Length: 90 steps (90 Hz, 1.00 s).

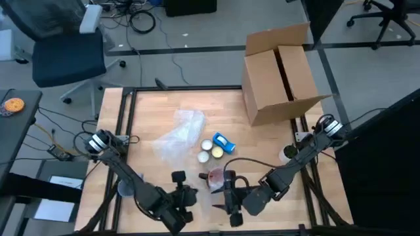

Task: Wrap mug
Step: Wrap the black mug with the transparent bubble wrap

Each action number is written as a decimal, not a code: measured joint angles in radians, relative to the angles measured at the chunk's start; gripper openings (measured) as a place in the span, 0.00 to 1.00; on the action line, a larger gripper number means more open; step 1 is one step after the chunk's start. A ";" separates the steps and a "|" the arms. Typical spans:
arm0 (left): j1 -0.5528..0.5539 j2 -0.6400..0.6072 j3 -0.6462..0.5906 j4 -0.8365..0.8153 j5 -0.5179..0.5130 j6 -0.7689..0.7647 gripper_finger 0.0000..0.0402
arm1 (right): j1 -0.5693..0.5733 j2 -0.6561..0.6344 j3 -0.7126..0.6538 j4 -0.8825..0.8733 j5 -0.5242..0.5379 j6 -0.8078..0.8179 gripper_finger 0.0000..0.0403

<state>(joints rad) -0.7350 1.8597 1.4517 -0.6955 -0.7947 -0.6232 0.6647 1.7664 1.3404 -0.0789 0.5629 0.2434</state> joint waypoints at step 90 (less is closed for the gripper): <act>0.145 -0.001 0.001 0.156 0.022 0.099 0.00 | -0.035 0.000 -0.015 -0.047 -0.020 0.082 0.44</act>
<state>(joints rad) -0.5903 1.8591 1.4528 -0.5396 -0.7727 -0.5240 0.6298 1.7664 1.3258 -0.1259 0.5428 0.3254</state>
